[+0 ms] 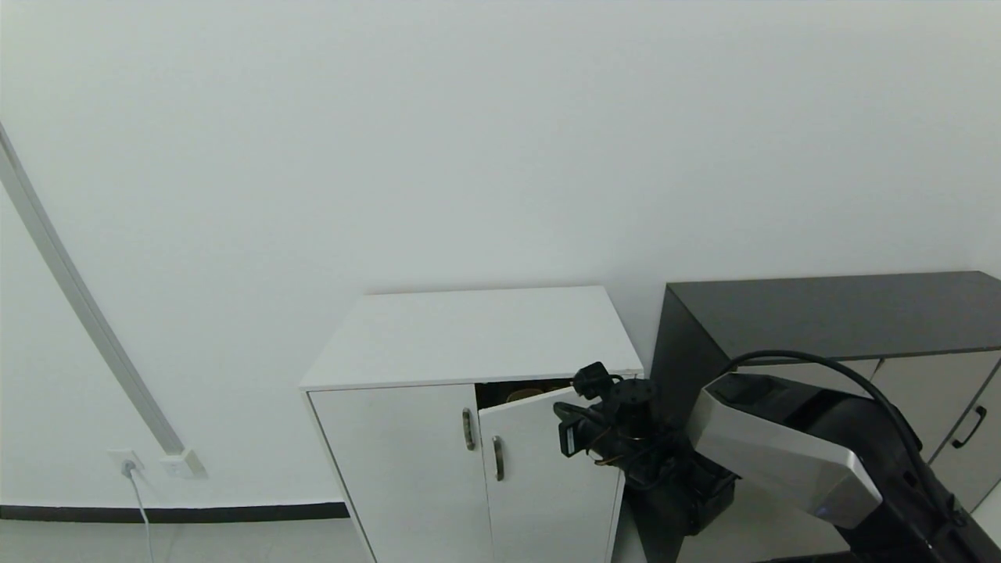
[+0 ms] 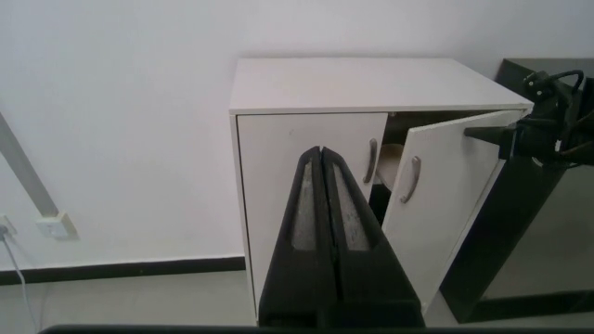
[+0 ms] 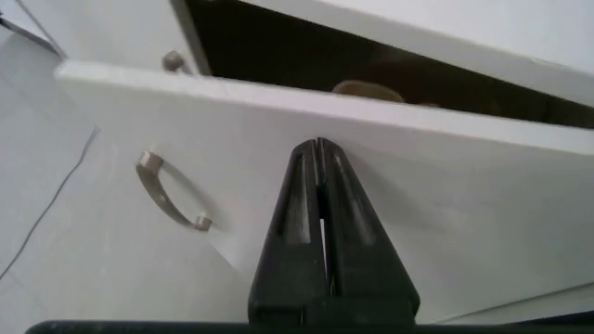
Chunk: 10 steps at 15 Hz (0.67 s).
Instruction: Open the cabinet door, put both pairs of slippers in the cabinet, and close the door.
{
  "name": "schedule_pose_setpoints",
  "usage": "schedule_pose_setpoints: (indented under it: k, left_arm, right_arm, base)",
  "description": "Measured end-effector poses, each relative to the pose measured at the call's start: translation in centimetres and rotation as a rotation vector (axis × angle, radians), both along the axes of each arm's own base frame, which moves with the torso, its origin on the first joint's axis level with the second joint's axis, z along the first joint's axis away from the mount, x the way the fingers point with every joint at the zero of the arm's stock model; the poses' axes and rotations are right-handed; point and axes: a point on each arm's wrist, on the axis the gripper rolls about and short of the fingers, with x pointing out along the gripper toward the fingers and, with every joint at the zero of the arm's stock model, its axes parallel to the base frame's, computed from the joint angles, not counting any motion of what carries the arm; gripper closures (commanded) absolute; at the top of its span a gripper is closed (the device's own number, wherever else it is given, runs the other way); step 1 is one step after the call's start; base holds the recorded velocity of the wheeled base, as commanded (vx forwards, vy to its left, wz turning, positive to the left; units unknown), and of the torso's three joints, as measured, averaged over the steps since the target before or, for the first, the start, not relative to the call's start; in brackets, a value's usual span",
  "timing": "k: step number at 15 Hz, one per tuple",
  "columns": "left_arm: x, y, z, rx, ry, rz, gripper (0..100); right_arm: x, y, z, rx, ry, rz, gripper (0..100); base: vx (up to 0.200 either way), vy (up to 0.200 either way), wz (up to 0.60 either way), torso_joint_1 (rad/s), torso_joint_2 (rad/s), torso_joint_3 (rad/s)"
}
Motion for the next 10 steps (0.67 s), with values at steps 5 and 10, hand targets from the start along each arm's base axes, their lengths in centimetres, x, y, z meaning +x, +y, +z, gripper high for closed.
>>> schedule_pose_setpoints:
  k: [5, 10]
  left_arm:
    - [0.0, 0.0, 0.0, 0.001, 0.0, -0.002, 100]
    - [0.0, 0.0, 0.0, 0.003, 0.0, -0.003, 100]
  right_arm:
    - [1.3, 0.1, 0.0, 0.0, -0.003, -0.014, 100]
    - [1.7, 0.3, -0.5, -0.002, 0.0, -0.014, 100]
  base:
    - [0.0, 0.0, 0.0, 0.0, 0.0, 0.0]
    - [0.0, 0.0, 0.0, 0.0, 0.0, 0.0]
